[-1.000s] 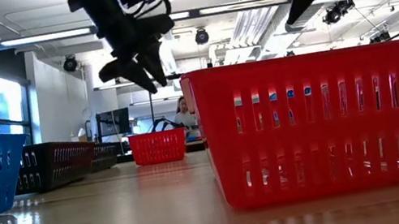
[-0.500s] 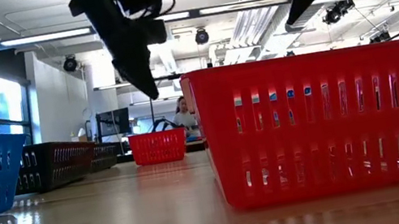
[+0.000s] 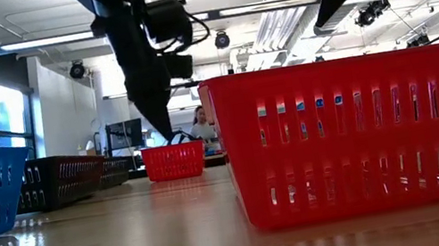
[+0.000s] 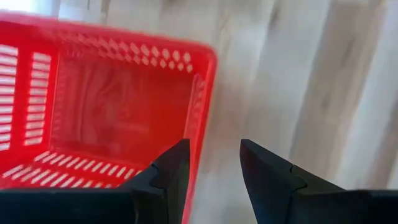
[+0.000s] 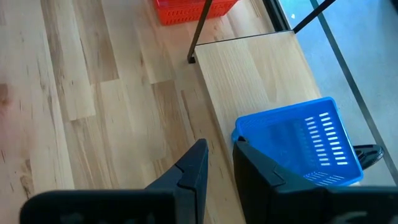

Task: Stack baskets on shelf by color
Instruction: Put the top left red bin on the shelf

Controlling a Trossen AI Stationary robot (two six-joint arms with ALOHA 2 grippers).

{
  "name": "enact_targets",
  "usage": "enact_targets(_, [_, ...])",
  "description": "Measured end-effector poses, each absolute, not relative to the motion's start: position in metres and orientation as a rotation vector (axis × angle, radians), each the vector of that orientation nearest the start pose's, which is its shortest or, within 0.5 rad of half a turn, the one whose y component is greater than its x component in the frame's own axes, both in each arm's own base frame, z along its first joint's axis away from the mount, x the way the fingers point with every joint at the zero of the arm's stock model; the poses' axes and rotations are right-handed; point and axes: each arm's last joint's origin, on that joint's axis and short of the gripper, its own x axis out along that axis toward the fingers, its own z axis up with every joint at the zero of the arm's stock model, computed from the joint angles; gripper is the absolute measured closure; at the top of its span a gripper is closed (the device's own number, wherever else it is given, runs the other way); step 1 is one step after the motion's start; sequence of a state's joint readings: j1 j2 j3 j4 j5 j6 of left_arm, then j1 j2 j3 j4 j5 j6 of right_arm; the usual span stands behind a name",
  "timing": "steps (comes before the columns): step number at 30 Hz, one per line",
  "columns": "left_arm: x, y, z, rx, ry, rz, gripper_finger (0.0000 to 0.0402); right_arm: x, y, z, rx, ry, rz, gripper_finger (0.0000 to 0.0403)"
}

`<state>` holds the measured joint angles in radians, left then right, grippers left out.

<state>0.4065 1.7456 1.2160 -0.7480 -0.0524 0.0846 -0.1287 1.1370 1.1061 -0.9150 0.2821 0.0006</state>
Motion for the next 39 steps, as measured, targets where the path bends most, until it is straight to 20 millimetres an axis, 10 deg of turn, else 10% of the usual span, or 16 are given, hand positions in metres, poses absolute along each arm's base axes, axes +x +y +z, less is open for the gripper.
enact_targets(17, [0.313, 0.138, 0.17, -0.162, 1.38, 0.38, 0.0273, 0.209, -0.035, 0.318, -0.072, 0.946, -0.38, 0.0341])
enact_targets(27, [0.314, 0.138, 0.169, -0.174, 1.378, 0.376, 0.0389, 0.209, -0.035, 0.318, -0.052, 0.942, -0.39, 0.0341])
enact_targets(39, [0.315, 0.123, 0.185, -0.195, 1.332, 0.367, 0.0397, 0.21, -0.028, 0.318, -0.039, 0.934, -0.373, 0.0341])
